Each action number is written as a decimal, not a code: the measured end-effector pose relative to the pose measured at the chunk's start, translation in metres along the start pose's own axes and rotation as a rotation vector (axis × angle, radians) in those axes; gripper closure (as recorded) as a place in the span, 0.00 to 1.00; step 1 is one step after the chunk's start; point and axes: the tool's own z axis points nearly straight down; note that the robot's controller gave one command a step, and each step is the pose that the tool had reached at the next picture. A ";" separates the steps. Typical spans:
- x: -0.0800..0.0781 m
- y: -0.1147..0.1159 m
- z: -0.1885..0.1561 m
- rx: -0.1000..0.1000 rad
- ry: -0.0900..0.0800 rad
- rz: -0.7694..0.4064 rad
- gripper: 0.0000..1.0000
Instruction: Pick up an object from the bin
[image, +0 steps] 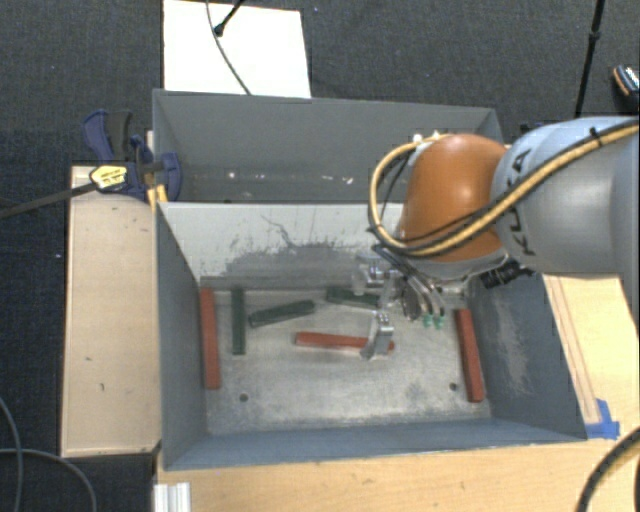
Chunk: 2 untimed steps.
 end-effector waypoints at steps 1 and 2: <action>0.003 0.001 0.076 0.000 0.007 0.094 0.00; 0.001 0.001 0.073 0.000 0.001 0.095 1.00</action>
Offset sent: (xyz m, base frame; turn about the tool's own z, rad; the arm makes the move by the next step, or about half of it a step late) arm -0.0019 0.0012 -0.0735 0.0936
